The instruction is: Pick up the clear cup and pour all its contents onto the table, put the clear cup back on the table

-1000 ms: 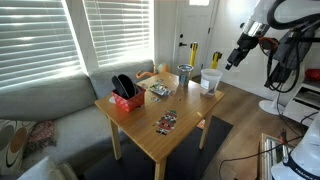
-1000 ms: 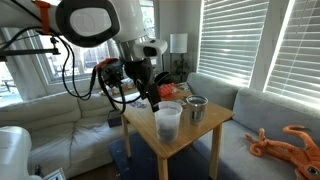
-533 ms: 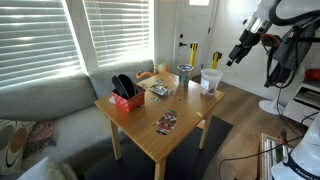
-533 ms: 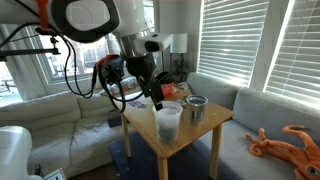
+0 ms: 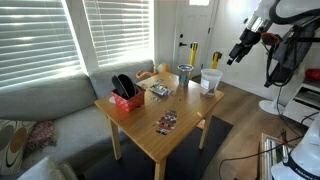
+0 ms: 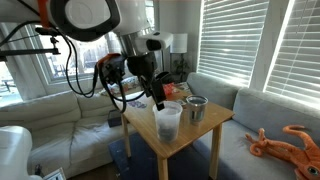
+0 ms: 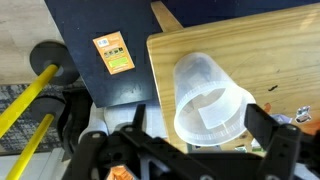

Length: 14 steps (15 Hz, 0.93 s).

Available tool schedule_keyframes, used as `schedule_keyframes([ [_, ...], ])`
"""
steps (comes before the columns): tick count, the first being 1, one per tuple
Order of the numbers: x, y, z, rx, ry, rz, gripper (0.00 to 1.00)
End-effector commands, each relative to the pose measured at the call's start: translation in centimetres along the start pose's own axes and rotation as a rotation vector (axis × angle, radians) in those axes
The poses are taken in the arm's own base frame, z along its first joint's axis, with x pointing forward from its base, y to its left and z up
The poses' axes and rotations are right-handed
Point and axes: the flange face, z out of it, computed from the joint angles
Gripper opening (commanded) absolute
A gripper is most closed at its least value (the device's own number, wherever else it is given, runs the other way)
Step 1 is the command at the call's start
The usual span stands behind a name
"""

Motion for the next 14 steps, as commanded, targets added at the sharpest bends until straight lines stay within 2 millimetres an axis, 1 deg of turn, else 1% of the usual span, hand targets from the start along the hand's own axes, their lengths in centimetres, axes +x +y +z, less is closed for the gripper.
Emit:
schedule_keyframes([
  [1, 1.4, 0.1, 1.0, 0.004, 0.017, 0.038, 1.00],
  [2, 2.1, 0.1, 1.5, 0.028, 0.025, 0.035, 1.00],
  [5, 4.1, 0.6, 3.7, 0.034, -0.002, 0.035, 1.00],
  [8, 5.7, 0.4, 6.3, 0.036, -0.062, 0.025, 0.99],
  [10, 6.7, 0.3, 7.8, 0.042, -0.088, 0.022, 0.74],
  [11, 7.0, 0.2, 8.2, 0.040, -0.103, 0.019, 0.69],
  [12, 7.3, 0.2, 8.6, 0.036, -0.113, 0.018, 0.60],
  [14, 7.7, 0.4, 9.2, 0.028, -0.127, 0.019, 0.47],
])
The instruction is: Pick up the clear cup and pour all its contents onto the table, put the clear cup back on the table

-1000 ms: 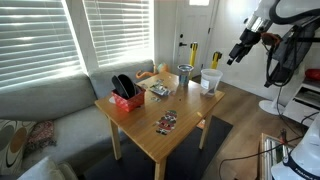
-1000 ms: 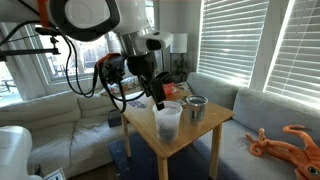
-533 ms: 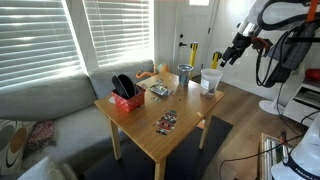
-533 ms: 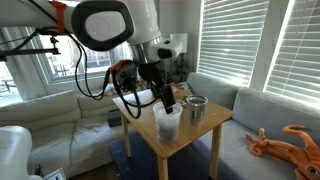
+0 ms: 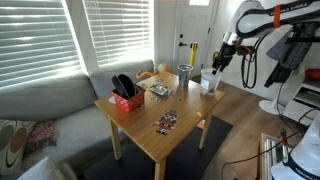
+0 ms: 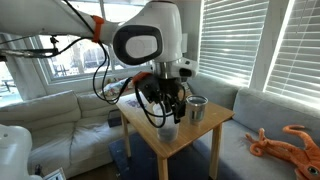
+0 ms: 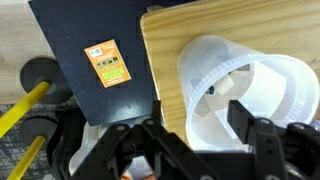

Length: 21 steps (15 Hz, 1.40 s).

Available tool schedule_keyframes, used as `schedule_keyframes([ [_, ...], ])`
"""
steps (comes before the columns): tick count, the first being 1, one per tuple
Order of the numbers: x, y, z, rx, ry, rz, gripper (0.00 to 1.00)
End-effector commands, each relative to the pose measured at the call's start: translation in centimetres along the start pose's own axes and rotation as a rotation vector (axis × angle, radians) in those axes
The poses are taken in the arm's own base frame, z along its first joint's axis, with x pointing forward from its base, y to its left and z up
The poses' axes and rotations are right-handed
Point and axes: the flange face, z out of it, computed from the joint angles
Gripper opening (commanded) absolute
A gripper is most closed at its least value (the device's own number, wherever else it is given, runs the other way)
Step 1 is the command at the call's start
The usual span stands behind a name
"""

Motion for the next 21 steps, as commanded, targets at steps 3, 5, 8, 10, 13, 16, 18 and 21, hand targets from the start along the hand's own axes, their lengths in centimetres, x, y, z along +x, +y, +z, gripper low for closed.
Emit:
schedule_keyframes([
  [3, 1.4, 0.0, 0.3, 0.002, -0.030, -0.015, 0.27],
  [5, 1.5, -0.1, 0.6, -0.012, -0.044, -0.022, 0.12],
  [8, 1.5, -0.3, 0.9, -0.013, -0.057, -0.028, 0.00],
  [10, 1.6, -0.5, 0.8, -0.002, -0.049, -0.032, 0.00],
  [13, 1.8, -1.0, 0.3, -0.007, -0.037, -0.045, 0.01],
  [16, 1.7, -1.4, 0.1, 0.002, -0.026, -0.059, 0.01],
  [18, 1.6, -1.4, 0.1, 0.021, -0.029, -0.058, 0.01],
  [21, 1.5, -1.1, 0.5, -0.007, -0.030, -0.047, 0.04],
])
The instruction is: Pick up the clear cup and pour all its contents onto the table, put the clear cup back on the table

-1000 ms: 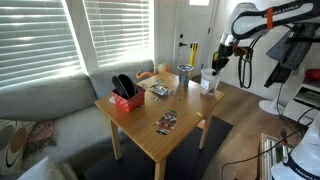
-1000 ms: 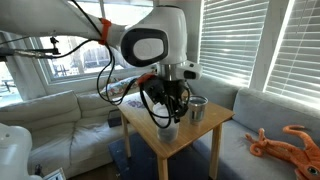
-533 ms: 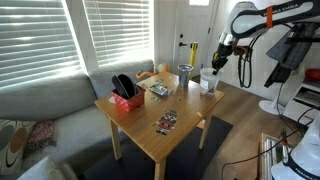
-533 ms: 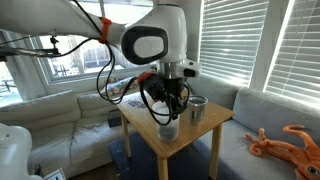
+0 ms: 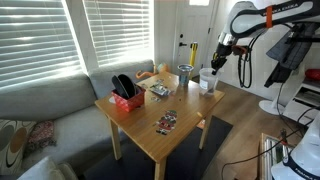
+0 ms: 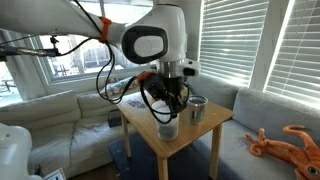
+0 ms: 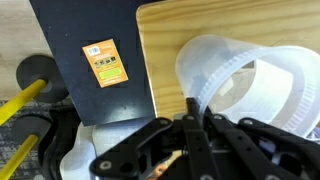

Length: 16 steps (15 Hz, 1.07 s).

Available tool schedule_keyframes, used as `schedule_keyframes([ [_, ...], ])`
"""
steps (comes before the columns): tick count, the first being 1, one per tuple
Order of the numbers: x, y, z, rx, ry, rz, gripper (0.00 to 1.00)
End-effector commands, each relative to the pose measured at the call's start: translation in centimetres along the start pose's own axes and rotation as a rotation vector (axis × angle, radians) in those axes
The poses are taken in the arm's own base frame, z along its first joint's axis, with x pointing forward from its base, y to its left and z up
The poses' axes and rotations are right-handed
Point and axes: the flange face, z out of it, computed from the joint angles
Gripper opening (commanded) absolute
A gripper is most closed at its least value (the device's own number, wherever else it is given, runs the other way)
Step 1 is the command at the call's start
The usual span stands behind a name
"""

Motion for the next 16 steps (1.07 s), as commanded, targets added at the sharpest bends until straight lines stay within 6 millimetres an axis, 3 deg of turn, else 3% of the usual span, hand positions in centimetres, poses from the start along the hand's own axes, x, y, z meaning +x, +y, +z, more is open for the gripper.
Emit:
schedule_keyframes([
  [1, 0.0, 0.0, -0.1, 0.001, -0.001, -0.001, 0.04],
  [3, 0.0, 0.0, -0.1, 0.001, -0.001, -0.002, 0.01],
  [5, 1.3, -3.4, -1.6, -0.116, -0.009, -0.073, 0.01],
  [9, 2.2, -11.6, -7.1, -0.360, -0.011, -0.074, 0.01],
  [12, 3.7, -18.4, -8.7, -0.517, -0.019, -0.097, 0.01],
  [13, 1.4, -15.7, -8.1, -0.432, -0.013, -0.105, 0.04],
  [14, 1.6, -17.6, -8.6, -0.467, -0.009, -0.112, 0.04],
  [16, 2.5, -19.1, -8.4, -0.488, -0.011, -0.116, 0.04],
])
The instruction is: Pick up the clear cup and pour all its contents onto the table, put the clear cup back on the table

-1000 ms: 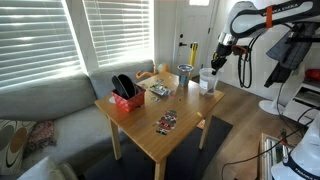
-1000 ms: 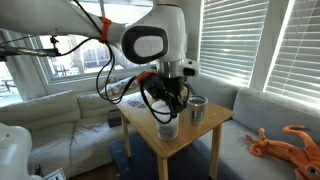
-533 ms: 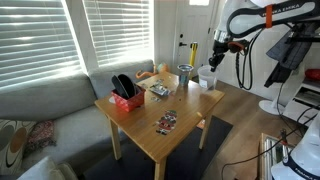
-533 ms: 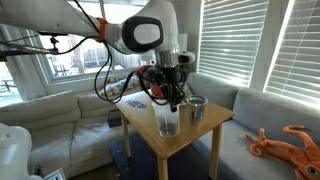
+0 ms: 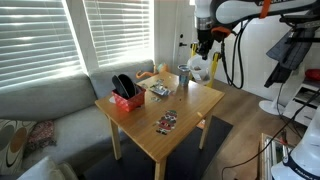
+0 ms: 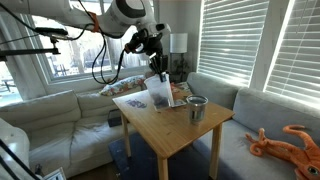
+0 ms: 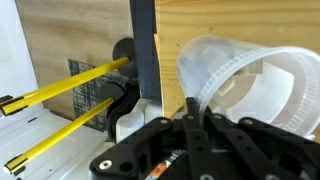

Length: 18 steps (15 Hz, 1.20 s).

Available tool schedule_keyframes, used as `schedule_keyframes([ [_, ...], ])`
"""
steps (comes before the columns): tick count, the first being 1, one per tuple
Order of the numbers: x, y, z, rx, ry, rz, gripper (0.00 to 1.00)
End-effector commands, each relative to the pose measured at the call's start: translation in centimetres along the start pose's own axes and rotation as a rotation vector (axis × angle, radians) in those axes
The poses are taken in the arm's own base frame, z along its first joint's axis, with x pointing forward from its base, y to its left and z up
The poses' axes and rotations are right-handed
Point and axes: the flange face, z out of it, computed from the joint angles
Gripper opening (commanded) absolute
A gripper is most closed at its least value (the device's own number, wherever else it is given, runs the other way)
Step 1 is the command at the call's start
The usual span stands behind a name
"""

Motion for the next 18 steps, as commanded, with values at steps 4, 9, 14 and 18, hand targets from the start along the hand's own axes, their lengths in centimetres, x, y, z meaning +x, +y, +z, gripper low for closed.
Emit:
schedule_keyframes([
  [4, 1.0, 0.5, 0.9, -0.008, -0.017, 0.011, 0.04],
  [9, 1.0, 0.6, 0.6, -0.007, -0.012, 0.013, 0.01],
  [14, 2.6, -5.2, -1.5, -0.218, -0.173, -0.113, 0.01],
  [18, 3.6, -10.6, -2.1, -0.393, -0.277, -0.189, 0.01],
])
